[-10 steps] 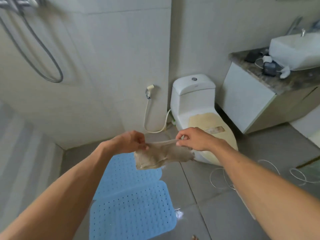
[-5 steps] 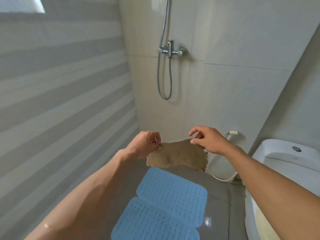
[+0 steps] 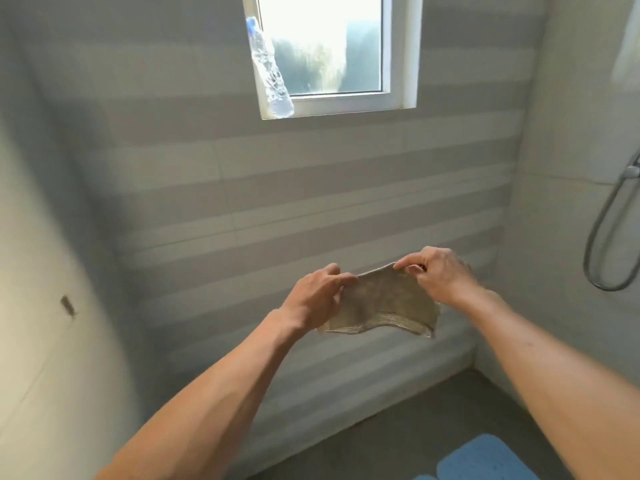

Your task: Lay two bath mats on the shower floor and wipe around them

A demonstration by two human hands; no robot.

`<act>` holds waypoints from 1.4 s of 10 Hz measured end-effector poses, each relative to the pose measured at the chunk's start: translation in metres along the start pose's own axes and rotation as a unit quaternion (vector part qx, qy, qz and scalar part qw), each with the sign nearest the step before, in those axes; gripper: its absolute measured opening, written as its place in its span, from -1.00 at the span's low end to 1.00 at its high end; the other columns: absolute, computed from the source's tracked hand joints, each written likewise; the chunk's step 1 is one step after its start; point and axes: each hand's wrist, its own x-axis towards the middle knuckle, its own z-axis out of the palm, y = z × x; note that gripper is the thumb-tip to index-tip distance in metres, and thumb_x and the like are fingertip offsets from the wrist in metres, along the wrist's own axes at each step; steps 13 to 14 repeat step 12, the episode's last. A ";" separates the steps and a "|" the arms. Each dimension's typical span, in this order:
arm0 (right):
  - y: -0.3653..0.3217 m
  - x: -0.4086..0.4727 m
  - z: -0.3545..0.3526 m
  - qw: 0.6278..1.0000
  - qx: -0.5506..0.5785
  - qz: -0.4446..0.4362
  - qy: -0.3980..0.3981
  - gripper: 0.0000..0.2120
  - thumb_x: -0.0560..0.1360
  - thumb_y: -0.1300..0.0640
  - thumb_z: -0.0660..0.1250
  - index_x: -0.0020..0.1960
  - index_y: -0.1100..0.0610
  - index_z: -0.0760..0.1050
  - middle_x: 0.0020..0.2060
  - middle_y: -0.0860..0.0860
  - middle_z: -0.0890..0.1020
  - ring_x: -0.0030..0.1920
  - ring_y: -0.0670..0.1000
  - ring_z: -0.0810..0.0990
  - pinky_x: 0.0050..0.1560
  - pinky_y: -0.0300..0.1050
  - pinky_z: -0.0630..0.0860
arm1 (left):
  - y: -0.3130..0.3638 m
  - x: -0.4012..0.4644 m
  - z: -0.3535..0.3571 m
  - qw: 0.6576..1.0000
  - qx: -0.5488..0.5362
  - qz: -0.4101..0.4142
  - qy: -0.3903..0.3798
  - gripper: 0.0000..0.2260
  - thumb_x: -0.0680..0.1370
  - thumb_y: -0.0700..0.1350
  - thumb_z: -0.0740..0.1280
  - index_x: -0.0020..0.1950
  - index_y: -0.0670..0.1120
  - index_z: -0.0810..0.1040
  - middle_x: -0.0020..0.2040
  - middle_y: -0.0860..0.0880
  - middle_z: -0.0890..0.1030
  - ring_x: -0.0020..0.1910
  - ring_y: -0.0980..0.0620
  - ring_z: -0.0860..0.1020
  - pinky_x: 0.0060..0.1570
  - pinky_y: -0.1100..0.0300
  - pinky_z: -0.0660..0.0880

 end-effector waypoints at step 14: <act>-0.423 0.062 0.239 0.846 0.273 -0.338 -0.311 -0.65 0.60 0.23 0.21 0.19 -0.11 0.64 0.15 0.00 0.68 0.05 0.07 0.63 0.08 -0.03 0.60 | -0.166 -0.194 -0.085 0.773 0.335 -0.490 -0.222 -0.79 0.59 -0.15 0.26 0.20 -0.05 0.56 0.16 -0.05 0.61 0.14 -0.04 0.59 -0.03 0.15 0.46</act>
